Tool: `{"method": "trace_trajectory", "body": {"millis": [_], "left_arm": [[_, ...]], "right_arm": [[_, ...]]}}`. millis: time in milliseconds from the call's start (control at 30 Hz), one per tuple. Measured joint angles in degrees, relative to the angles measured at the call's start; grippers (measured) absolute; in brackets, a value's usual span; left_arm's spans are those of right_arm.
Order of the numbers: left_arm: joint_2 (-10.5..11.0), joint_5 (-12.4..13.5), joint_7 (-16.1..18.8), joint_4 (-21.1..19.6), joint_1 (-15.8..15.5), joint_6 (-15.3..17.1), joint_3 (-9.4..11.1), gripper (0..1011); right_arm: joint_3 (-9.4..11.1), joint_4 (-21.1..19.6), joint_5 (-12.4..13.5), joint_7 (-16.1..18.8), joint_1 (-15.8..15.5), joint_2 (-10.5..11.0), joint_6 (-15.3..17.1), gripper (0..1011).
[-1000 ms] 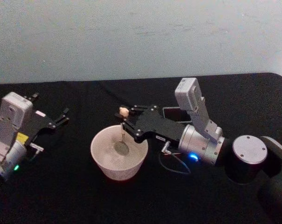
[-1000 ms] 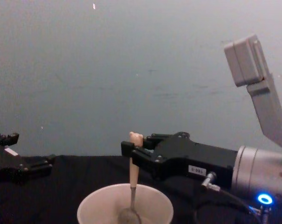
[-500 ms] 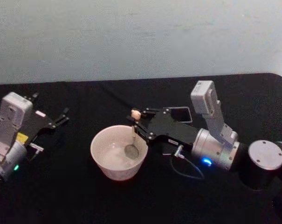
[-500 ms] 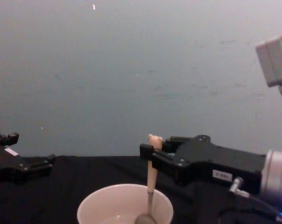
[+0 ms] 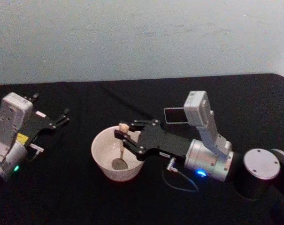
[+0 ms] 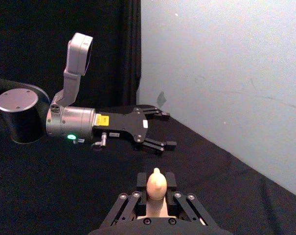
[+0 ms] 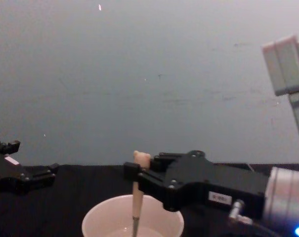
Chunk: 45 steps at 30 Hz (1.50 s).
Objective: Pick up the stirring spoon with one hand, stir inside the cup, then place it back in its original position.
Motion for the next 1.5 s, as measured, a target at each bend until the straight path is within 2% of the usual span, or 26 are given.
{"method": "trace_trajectory", "body": {"millis": [300,533,900,1267,1500], "left_arm": [[0.0,0.0,0.0,0.0,0.0,0.0,0.0,1001],[0.0,0.0,0.0,0.0,0.0,0.0,0.0,1001],[0.0,0.0,0.0,0.0,0.0,0.0,0.0,1001],[0.0,0.0,0.0,0.0,0.0,0.0,0.0,1001],[0.0,0.0,0.0,0.0,0.0,0.0,0.0,1001]], "right_arm": [[-1.1,5.0,-1.8,-1.8,3.4,-3.6,-0.8,213],[-0.7,8.3,-3.1,-2.9,5.1,-5.0,-1.7,213],[0.9,7.9,-2.9,-3.0,4.4,-4.1,-1.5,213],[1.5,6.7,-2.8,-2.8,3.6,-3.1,-1.4,213],[1.9,3.6,-2.4,-1.8,1.7,-0.9,-1.4,213]]}}
